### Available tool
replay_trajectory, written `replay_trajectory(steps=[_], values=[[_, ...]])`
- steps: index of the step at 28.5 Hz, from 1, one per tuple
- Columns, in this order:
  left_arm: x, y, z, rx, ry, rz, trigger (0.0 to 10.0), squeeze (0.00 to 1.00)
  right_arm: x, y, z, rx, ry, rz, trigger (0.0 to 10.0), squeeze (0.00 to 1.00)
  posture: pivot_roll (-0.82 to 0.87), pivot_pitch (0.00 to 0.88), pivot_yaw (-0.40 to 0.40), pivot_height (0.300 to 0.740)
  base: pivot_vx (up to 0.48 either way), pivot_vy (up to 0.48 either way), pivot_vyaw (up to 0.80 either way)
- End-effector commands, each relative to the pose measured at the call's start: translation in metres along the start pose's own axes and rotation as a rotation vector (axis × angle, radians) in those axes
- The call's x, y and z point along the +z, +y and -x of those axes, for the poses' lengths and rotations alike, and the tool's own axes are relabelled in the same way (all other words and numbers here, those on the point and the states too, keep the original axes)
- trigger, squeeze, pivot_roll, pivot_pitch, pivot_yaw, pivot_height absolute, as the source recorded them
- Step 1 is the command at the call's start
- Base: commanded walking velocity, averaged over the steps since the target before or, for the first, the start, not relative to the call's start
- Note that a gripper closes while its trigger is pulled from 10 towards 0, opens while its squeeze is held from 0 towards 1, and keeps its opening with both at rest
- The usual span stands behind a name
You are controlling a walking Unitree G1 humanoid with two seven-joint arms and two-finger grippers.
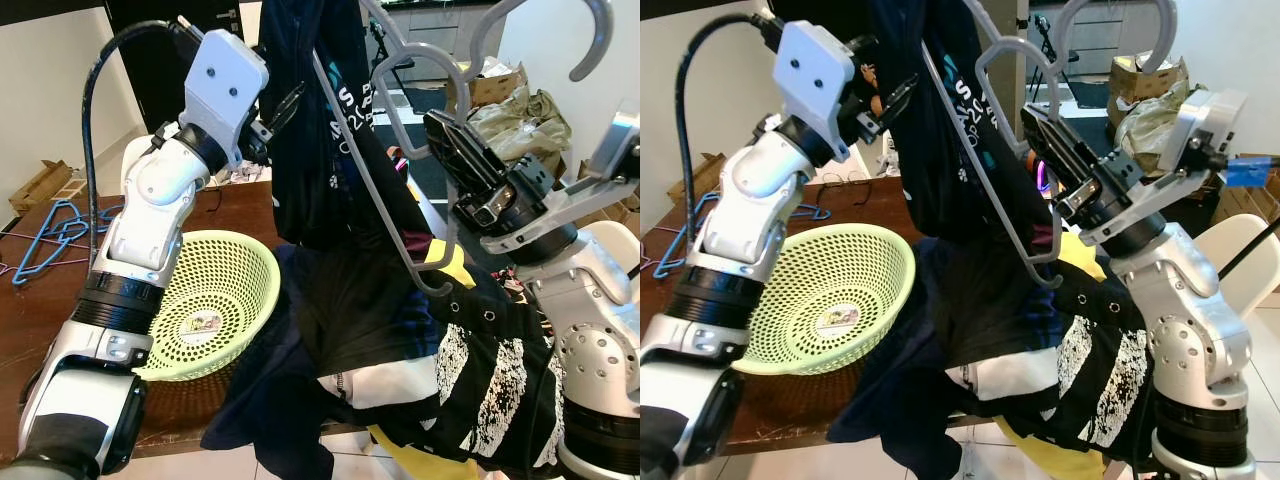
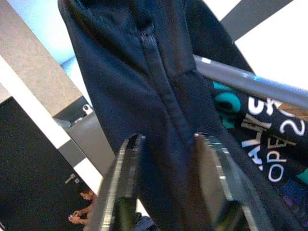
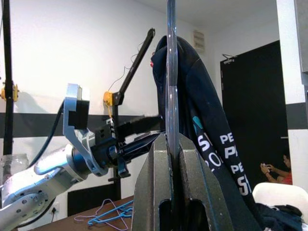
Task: Hang hanger
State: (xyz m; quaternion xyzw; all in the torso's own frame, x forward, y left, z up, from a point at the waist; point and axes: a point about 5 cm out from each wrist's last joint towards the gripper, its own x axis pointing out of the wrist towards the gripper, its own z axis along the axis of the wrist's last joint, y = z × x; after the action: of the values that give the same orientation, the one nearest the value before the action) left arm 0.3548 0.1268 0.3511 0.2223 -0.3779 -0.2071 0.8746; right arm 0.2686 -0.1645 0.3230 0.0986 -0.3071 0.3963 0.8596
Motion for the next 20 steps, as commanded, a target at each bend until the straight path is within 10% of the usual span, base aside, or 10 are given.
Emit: replay_trajectory(steps=[1, 12, 20], values=[[0.001, -0.002, -0.004, -0.016, -0.009, -0.012, 0.0, 0.00, 0.007, 0.005, -0.002, 0.028, -0.026, 0.004, 10.0, 0.00, -0.05, 0.000, 0.040, 0.740, 0.000, 0.000, 0.00], [-0.005, 0.001, -0.002, -0.019, -0.001, -0.024, 0.0, 0.00, 0.007, 0.004, -0.002, 0.010, -0.017, 0.010, 10.0, 0.00, -0.06, 0.000, 0.043, 0.740, 0.000, 0.000, 0.00], [0.032, 0.002, -0.011, -0.006, -0.171, 0.145, 0.0, 0.00, -0.036, -0.016, 0.004, -0.192, 0.250, 0.092, 10.0, 0.00, -0.04, 0.000, 0.031, 0.740, 0.000, 0.000, 0.00]])
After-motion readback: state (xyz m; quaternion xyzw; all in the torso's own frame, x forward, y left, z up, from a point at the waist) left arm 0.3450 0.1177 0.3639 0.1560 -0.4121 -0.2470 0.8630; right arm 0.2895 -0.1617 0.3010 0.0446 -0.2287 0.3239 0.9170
